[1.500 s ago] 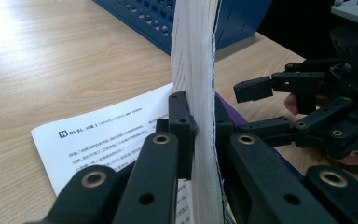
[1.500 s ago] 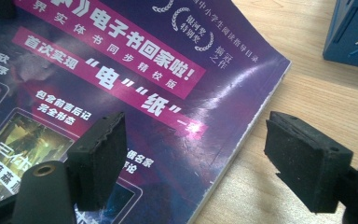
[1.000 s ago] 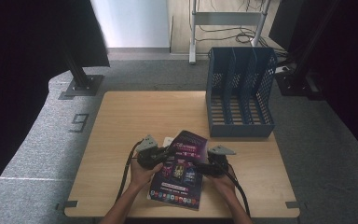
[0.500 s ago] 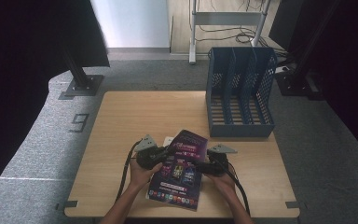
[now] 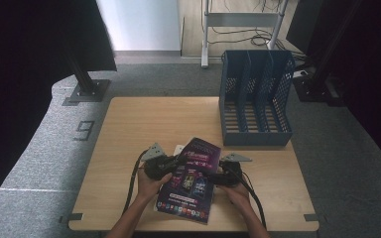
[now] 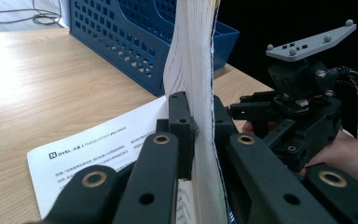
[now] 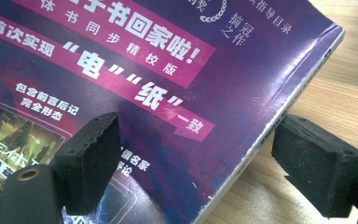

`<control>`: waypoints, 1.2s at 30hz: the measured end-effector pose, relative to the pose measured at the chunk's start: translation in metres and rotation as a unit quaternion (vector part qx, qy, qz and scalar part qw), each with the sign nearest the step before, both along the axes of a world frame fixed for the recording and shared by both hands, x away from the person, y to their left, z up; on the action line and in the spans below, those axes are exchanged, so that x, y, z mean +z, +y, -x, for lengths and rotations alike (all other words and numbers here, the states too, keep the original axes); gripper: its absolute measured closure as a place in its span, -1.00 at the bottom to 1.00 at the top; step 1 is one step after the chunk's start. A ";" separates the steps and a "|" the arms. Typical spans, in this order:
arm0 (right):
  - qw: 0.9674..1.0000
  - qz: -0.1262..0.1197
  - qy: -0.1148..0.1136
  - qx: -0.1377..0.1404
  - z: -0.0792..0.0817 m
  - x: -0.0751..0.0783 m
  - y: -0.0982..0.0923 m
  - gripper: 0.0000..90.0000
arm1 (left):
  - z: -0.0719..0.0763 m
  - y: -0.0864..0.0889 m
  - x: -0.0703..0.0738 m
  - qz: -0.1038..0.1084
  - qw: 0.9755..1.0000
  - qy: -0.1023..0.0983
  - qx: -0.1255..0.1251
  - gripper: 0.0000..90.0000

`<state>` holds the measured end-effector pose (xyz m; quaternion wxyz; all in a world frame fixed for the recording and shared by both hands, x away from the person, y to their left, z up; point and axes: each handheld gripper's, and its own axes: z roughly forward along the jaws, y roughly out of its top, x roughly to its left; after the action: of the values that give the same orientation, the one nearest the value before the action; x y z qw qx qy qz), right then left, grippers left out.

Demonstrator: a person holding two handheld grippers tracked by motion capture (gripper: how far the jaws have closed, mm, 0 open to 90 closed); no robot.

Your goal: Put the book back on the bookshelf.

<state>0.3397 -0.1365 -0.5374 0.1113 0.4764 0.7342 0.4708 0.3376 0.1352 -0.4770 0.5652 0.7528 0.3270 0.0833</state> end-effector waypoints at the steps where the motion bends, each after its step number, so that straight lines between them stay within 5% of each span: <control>1: 1.000 0.002 0.000 -0.003 0.001 0.000 0.000 -0.66 | -0.001 0.000 -0.001 -0.001 1.000 0.001 0.001 0.89; 22: 1.000 0.003 -0.015 -0.002 0.005 0.012 0.005 -0.56 | -0.022 0.004 -0.034 -0.028 0.998 0.052 0.027 0.89; 36: 1.000 0.022 0.011 0.006 -0.013 0.001 0.009 -0.46 | -0.031 0.002 -0.052 -0.052 0.995 0.074 0.034 0.89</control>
<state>0.3531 -0.1278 -0.5364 0.1110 0.4745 0.7485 0.4498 0.3688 0.1374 -0.5287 0.4965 0.7738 0.3882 0.0632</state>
